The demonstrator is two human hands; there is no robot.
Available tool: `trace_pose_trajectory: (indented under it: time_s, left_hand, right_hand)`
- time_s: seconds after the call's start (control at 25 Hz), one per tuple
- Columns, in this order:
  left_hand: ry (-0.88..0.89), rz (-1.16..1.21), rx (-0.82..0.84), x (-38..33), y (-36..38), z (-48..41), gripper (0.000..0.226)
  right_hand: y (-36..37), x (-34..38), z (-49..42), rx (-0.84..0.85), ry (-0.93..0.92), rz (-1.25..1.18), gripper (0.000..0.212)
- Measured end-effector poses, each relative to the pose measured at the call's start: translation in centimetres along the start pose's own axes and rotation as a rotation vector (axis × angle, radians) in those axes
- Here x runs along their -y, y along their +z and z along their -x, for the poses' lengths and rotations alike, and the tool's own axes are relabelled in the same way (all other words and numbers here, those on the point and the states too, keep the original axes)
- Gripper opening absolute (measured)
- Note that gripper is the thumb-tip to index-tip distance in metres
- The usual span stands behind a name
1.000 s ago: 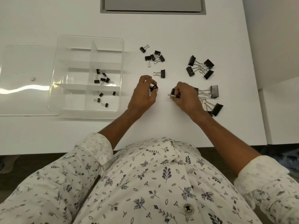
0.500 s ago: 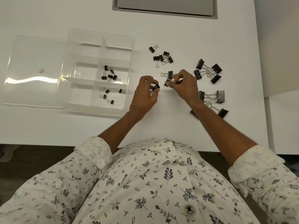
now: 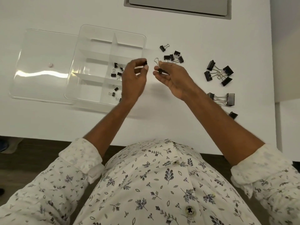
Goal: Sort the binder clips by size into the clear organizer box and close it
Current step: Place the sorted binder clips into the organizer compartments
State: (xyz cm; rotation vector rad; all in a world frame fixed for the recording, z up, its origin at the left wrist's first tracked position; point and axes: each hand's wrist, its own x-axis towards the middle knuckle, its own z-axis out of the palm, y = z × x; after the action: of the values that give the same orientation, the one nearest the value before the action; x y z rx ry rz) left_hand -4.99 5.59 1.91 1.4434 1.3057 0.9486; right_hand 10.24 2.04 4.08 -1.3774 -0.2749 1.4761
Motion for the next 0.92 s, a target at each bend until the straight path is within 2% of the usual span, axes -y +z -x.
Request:
trace_pose_trajectory:
  time_s: [0.2, 0.32, 0.44, 0.52, 0.64, 0.76, 0.84, 0.92]
  left_hand:
    - [-0.065, -0.018, -0.068, 0.4, -4.0, -6.0, 0.024]
    - [-0.078, -0.070, -0.025, 1.4, -5.3, -8.6, 0.023]
    - [-0.125, -0.029, -0.075, 3.0, -5.5, -9.9, 0.035]
    - [-0.174, 0.057, -0.104, 3.2, -5.1, -9.6, 0.032]
    - [-0.140, 0.156, -0.041, 2.4, -3.1, -8.2, 0.025]
    - [-0.063, 0.131, 0.085, 1.7, 0.0, -6.3, 0.022]
    - [0.000, 0.040, 0.176, 1.7, 2.1, -5.0, 0.021]
    - [0.063, -0.080, 0.283, 2.0, 3.9, -3.6, 0.021]
  right_hand:
    - [6.0, 1.8, -2.6, 0.075, 0.008, 0.004, 0.018]
    - [8.0, 2.6, -4.1, 0.058, 0.017, 0.025, 0.024]
    - [7.9, 3.0, -4.5, 0.006, -0.015, -0.038, 0.038]
    - [6.7, 3.2, -4.2, -0.031, -0.067, -0.064, 0.034]
    - [3.5, 3.1, -3.7, -0.099, -0.162, 0.027, 0.025]
    - [-0.9, 2.0, -3.3, -0.163, -0.292, 0.366, 0.030]
    - [-4.5, 0.9, -3.3, -0.188, -0.441, 0.747, 0.041]
    - [-8.0, -0.1, -3.8, -0.115, -0.587, 1.181, 0.057]
